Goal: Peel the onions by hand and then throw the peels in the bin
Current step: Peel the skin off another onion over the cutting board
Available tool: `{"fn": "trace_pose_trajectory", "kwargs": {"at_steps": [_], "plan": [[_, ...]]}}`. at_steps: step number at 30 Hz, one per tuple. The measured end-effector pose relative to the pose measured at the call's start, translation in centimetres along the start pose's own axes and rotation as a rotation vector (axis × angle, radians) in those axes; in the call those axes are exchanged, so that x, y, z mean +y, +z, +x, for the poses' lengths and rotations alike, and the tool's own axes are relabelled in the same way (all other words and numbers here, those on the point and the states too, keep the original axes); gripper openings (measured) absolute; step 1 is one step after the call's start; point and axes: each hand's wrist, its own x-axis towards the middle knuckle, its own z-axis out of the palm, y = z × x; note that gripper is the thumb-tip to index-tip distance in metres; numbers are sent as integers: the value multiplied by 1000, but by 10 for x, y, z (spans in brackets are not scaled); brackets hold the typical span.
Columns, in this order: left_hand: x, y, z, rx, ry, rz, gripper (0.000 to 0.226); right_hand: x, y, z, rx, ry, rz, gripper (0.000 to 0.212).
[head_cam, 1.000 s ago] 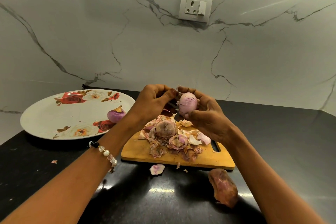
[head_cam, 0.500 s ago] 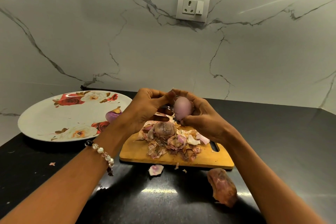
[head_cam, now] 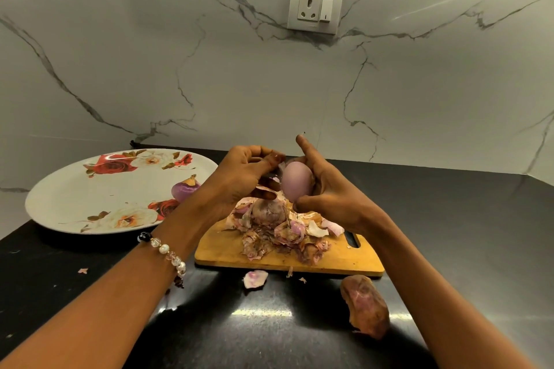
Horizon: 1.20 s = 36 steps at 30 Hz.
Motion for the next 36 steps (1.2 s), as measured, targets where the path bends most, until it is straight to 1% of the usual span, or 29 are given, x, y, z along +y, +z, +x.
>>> {"fn": "trace_pose_trajectory", "kwargs": {"at_steps": [2,4,7,10,11,12,14,15,16,18,21,24,28,31,34,36], "plan": [[3,-3,-1,-1,27,-29,22,0,-1,0,4,1,-2,114],[4,-2,-2,3,31,-3,25,2,-2,1,6,-2,-6,117],[3,0,-3,53,13,9,18,3,-1,2,3,0,-3,120],[1,-1,0,64,12,50,13,3,0,2,17,-3,4,122],[-1,0,0,77,26,105,12,2,0,2,27,-6,7,122],[-3,2,0,115,63,215,11,3,0,3,42,-11,7,121],[-5,3,0,273,175,504,15,3,1,4,77,-18,-11,119],[-5,2,0,346,223,597,17,4,1,5,98,-21,-25,117],[-4,-1,1,381,249,624,17,4,0,6,120,-25,-41,114],[-3,-8,3,346,259,596,15,6,-2,7,162,-35,-71,108],[-1,-11,4,244,304,546,25,5,-2,6,198,-24,-60,96],[4,-7,2,230,403,516,19,5,0,6,210,-25,-107,87],[6,-6,-1,142,507,520,17,4,0,6,222,-30,-127,85],[4,-4,0,81,582,616,14,3,1,6,218,-52,-149,84],[2,-5,1,68,620,695,14,2,2,6,203,-85,-212,83],[1,-6,1,72,636,697,13,2,3,6,198,-105,-238,85]]}}
